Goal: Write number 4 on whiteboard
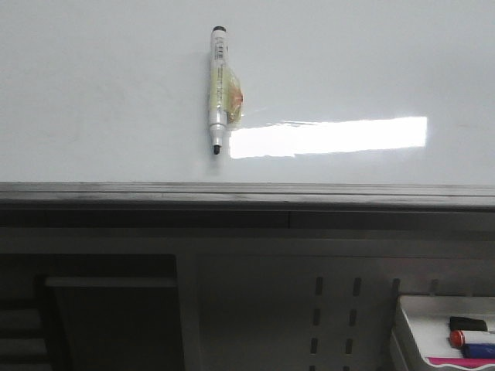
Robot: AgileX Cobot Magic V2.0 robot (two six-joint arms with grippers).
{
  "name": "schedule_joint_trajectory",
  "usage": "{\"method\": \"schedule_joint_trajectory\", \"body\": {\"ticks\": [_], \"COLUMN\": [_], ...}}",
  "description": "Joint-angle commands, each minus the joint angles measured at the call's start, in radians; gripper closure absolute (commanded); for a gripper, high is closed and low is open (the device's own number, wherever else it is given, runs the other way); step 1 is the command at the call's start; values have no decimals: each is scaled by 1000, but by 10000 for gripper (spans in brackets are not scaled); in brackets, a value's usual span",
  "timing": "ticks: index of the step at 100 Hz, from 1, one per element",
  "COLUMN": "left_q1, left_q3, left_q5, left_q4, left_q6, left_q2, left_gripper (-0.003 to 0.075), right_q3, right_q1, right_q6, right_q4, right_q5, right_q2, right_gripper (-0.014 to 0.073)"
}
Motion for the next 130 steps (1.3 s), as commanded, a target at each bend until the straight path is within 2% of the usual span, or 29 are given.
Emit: {"method": "schedule_joint_trajectory", "body": {"ticks": [1, 86, 101, 117, 130], "left_q1": [1, 1, 1, 1, 1], "left_q3": [33, 33, 33, 33, 33], "left_q5": [-33, -33, -33, -33, -33], "left_q4": [-4, -4, -4, -4, -4], "left_q6": [-5, -5, -5, -5, -5], "left_q2": [-24, -24, -24, -24, -24], "left_gripper": [741, 741, 741, 741, 741], "right_q3": [20, 20, 20, 20, 20], "right_q1": [-3, -3, -3, -3, -3], "right_q6": [-5, -5, -5, -5, -5], "right_q4": [-4, -20, -106, -108, -104], "right_q5": [-22, -32, -166, -406, -525], "right_q2": [-13, -13, -13, -13, -13], "right_gripper": [659, 659, 659, 659, 659]}}
